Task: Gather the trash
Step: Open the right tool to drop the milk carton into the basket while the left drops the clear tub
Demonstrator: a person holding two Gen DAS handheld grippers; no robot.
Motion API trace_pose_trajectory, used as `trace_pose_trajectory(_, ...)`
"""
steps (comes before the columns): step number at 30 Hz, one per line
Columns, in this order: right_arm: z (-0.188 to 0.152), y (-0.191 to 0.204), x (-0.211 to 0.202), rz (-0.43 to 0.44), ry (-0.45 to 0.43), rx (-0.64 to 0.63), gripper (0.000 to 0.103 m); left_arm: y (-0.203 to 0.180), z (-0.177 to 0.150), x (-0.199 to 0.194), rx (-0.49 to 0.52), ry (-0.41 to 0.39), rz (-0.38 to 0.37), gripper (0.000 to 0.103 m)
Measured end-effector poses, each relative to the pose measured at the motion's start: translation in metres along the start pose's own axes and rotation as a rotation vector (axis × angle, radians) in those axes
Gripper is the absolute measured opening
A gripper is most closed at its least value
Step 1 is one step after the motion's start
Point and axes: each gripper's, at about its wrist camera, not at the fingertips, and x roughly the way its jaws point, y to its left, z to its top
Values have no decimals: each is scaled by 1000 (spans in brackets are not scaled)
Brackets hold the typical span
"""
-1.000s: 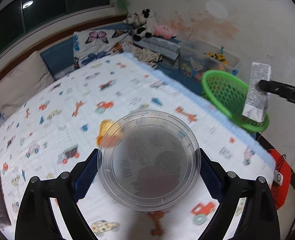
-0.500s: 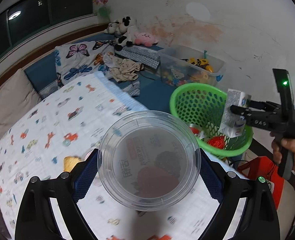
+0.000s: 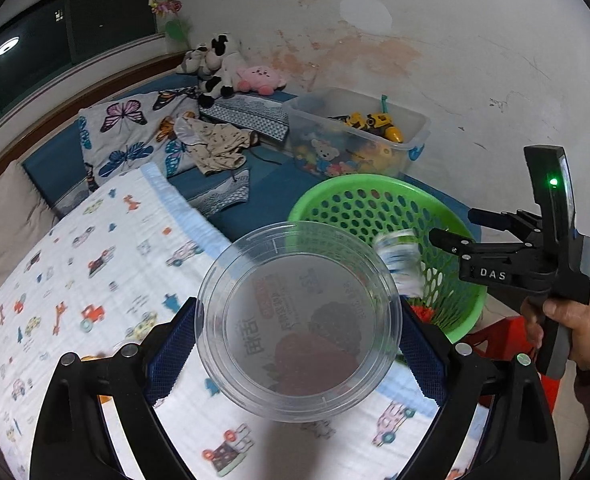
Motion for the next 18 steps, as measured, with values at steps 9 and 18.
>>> trace_pose_trajectory(9,-5,-19,-23,15,-29,31,81,-27,11,27,16,29,-36,90)
trace_pose_trajectory(18,-8,-36,-40,33,-53,72,82,-52,17,58,16,73,-62,90)
